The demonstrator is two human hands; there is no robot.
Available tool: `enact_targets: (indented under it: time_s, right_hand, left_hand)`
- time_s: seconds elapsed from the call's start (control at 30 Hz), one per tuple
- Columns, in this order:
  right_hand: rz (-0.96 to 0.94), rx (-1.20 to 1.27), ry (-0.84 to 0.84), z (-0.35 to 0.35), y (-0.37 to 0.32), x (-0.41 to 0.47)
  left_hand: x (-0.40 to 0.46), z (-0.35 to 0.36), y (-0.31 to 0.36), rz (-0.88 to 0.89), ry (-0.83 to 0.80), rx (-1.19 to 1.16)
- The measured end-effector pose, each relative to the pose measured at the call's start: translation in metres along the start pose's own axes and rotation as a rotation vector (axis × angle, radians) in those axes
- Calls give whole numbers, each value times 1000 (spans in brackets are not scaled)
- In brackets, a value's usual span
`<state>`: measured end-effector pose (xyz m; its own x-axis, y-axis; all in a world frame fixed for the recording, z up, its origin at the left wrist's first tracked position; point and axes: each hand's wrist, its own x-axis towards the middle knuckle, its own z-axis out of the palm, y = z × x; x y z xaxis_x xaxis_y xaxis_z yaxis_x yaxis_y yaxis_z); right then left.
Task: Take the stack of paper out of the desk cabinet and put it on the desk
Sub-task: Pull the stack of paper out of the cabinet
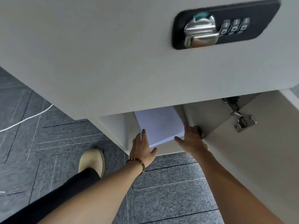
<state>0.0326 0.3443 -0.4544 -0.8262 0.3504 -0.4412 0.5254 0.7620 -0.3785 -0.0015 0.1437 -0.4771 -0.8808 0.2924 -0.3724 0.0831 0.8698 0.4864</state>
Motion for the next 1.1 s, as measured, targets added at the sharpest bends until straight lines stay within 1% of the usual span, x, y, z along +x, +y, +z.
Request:
enact_targets:
  time_s: [0.07,0.2,0.27,0.37,0.47,0.57,0.63,0.8,1.0,1.1]
  right_hand:
    - [-8,22,10,6,0,10]
    - [-16,103,-70,23,-4,32]
    - [-46,70,-80,30,-7,42]
    - [-58,-7,-40,37,-10,55]
    - [2,-32,-47,44,-4,67]
    - [72,36,-71,50,4,77]
    - [74,61,-101,55,6,78]
    - [89,79,-26,58,13,77]
    - [136,186,-47,58,8,72]
    - [149,251,-24,61,10,63]
  left_hand:
    - [5,4,-5,-13,-25,-6]
    - [16,12,-13,-40,-48,-42]
    - [23,17,-17,-66,-24,-88]
    - [29,23,-19,-135,-9,-176]
    - [33,29,-19,-165,-13,-243]
    - [38,33,-19,-154,-37,-280]
    - [41,35,-20,-184,-68,-301]
    - [53,43,-20,-279,0,-380]
    - [53,50,-14,-304,-12,-391]
    - [50,52,-16,-305,-6,-368]
